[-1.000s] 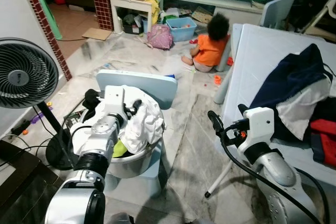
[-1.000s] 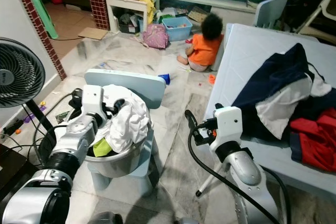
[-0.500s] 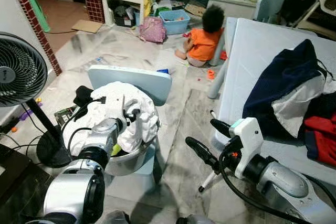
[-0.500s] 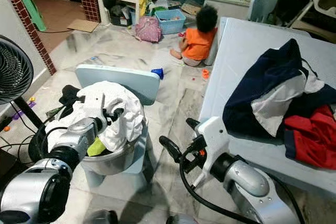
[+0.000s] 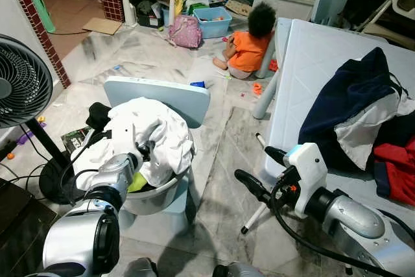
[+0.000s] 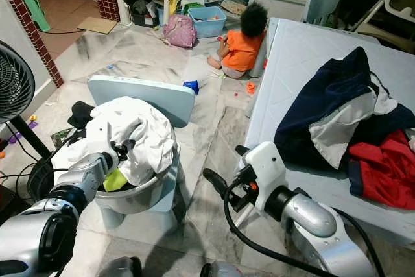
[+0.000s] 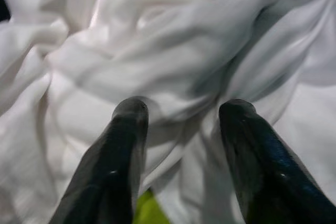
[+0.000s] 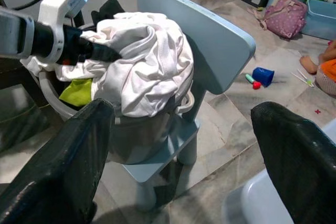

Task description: Hang hanger

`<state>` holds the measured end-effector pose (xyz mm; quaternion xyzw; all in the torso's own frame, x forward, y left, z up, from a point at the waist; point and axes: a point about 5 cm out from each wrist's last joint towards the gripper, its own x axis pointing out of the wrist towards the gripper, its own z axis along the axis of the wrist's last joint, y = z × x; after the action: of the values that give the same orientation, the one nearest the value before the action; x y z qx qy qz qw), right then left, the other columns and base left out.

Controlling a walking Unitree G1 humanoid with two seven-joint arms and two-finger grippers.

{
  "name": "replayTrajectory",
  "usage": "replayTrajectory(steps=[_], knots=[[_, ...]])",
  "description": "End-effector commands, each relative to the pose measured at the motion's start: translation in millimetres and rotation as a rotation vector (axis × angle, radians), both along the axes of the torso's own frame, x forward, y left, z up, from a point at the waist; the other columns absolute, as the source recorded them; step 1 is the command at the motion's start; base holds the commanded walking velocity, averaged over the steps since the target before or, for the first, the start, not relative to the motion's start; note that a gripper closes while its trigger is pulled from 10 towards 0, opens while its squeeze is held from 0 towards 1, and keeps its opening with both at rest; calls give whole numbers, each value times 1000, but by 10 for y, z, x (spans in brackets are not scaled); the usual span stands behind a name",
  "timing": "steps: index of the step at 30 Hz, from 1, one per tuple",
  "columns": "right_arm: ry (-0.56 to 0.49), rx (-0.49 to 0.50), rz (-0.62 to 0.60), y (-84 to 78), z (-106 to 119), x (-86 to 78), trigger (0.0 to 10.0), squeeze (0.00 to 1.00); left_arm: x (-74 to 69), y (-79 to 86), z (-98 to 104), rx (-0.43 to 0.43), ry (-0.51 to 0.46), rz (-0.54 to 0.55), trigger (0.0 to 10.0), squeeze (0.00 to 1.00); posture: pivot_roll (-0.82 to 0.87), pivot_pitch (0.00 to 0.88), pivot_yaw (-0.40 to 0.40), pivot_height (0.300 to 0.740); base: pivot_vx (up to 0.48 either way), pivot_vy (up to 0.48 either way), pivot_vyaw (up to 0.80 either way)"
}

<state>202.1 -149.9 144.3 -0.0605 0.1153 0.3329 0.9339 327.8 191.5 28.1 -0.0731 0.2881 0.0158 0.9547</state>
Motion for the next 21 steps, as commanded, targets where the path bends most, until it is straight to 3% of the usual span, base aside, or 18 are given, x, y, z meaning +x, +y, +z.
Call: replayTrajectory(steps=[1,8,9,11,17,20,21], knots=[[4,-7,3,1,4,-6,10000,0,-51,42,-57,14,24,9,0,0,-207,90,-118,740,0,0,0],[8,-11,-3,9,-31,13,10000,0,-156,371,-88,101,26,136,0,0,-179,93,-119,740,0,0,0],[10,-10,1,26,-43,13,10000,0,-219,509,-106,137,29,191,0,0,-179,93,-119,740,0,0,0],[12,-9,5,39,-47,20,10000,0,-289,632,-129,161,34,242,0,0,-170,94,-121,740,0,0,0],[12,-9,12,61,-71,52,10000,0,-475,850,-207,223,55,329,0,0,-142,93,-125,740,0,0,0],[9,-5,11,67,-77,66,10000,0,-508,881,-217,235,51,344,0,0,-137,92,-124,740,0,0,0],[7,0,5,67,-84,76,10000,0,-489,856,-202,238,28,337,3529,0,-121,91,-124,740,0,0,0]])
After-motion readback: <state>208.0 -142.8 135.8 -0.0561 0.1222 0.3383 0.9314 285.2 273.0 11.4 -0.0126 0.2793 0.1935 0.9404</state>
